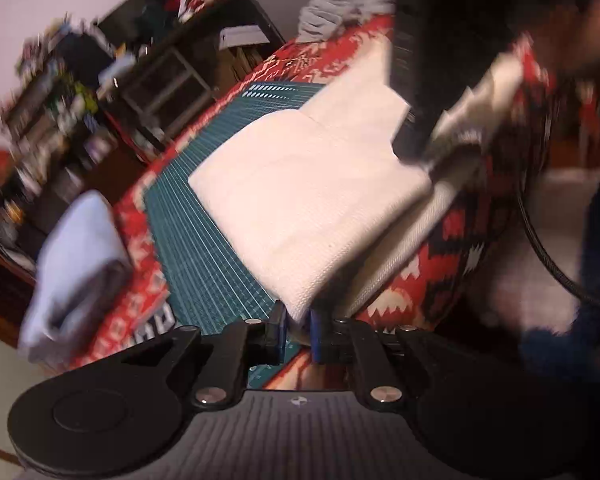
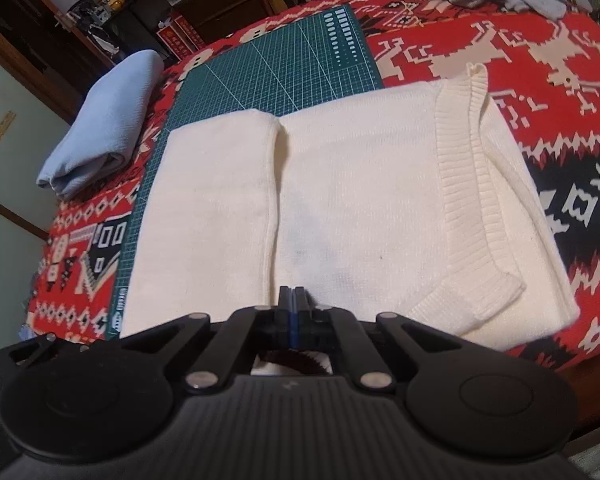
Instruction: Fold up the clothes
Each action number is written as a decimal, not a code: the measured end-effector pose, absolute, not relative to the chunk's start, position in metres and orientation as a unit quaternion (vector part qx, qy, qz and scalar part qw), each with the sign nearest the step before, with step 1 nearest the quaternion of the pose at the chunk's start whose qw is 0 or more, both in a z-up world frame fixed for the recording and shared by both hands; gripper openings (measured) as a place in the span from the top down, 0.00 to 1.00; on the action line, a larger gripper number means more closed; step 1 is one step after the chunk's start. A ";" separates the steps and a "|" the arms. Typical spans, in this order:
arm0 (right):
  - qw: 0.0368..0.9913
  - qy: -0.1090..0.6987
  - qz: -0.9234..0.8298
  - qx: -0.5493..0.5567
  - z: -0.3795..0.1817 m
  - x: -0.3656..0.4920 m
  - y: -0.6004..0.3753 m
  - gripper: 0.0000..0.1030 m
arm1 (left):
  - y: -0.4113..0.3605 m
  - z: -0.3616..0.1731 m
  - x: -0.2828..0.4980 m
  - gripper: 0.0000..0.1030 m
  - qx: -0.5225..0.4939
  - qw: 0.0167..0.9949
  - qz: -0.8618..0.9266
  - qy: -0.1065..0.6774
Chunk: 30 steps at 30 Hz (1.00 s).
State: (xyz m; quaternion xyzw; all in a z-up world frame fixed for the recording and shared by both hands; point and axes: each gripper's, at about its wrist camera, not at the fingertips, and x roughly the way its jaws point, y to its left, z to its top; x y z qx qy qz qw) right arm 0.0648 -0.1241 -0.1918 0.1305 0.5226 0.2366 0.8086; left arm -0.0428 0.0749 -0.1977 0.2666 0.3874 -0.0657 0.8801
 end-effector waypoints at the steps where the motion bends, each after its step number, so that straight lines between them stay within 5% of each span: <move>1: 0.808 0.520 0.243 0.136 -0.189 0.064 -0.126 1.00 | 0.082 -0.193 -0.044 0.83 0.247 0.885 -0.072 0.387; 6: 0.805 0.498 0.289 0.143 -0.168 0.059 -0.125 0.97 | 0.111 -0.174 -0.060 0.76 0.182 0.900 -0.102 0.382; 16: 0.784 0.498 0.362 0.082 -0.159 0.055 -0.071 0.94 | 0.182 -0.151 -0.012 0.95 -0.140 0.900 -0.150 0.384; 22: 0.781 0.522 0.336 0.061 -0.184 0.065 -0.069 0.95 | 0.161 -0.194 0.019 0.96 -0.142 0.875 -0.143 0.441; 30: 0.771 0.527 0.339 0.118 -0.196 0.067 -0.102 1.00 | 0.158 -0.187 0.018 0.96 -0.145 0.880 -0.138 0.430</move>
